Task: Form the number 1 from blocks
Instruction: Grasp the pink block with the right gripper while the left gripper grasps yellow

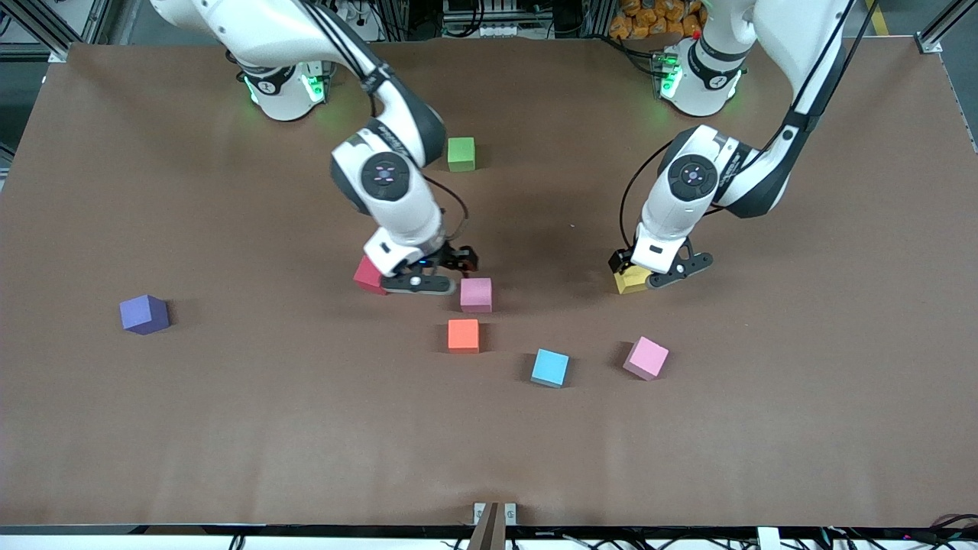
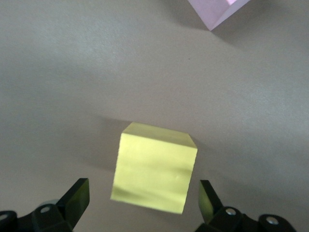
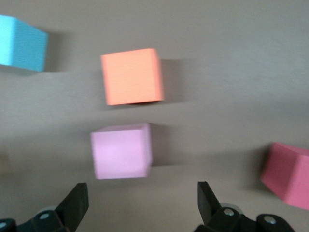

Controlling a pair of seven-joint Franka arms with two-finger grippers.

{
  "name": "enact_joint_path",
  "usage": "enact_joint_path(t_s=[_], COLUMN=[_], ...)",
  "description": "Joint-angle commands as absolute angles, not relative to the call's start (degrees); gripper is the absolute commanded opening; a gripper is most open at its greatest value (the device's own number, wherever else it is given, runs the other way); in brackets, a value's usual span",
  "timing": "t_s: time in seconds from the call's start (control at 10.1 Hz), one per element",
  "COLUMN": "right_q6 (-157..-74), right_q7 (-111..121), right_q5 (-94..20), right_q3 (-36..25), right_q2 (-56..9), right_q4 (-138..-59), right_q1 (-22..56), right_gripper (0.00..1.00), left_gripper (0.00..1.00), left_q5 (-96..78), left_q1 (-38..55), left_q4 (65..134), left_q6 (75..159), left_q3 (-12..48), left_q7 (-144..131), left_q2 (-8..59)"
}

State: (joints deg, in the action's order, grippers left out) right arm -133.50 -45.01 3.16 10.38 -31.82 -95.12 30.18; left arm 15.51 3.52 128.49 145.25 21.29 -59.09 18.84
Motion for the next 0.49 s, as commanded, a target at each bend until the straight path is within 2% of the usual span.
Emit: enact_joint_path(t_s=[0.0,0.39], right_q6=[-132.89,-134.11], right_q7=[-44.23,-35.36], right_q5=[5.27,5.62], right_q3=[6.35,5.02], right_q2=[-39.80,-43.50], right_q4=[-83.87,-82.27], right_q1=[34.70,35.86], right_gripper=[1.00,1.00], left_gripper=[1.00,1.00], left_q5=[18.19,18.37], left_q1=[3.16,3.16], left_q4=[125.52,124.19], left_q6=[146.34,146.34], left_q3=[21.53,21.45], left_q7=[-62.75,-62.58], left_q2=[22.32,24.78])
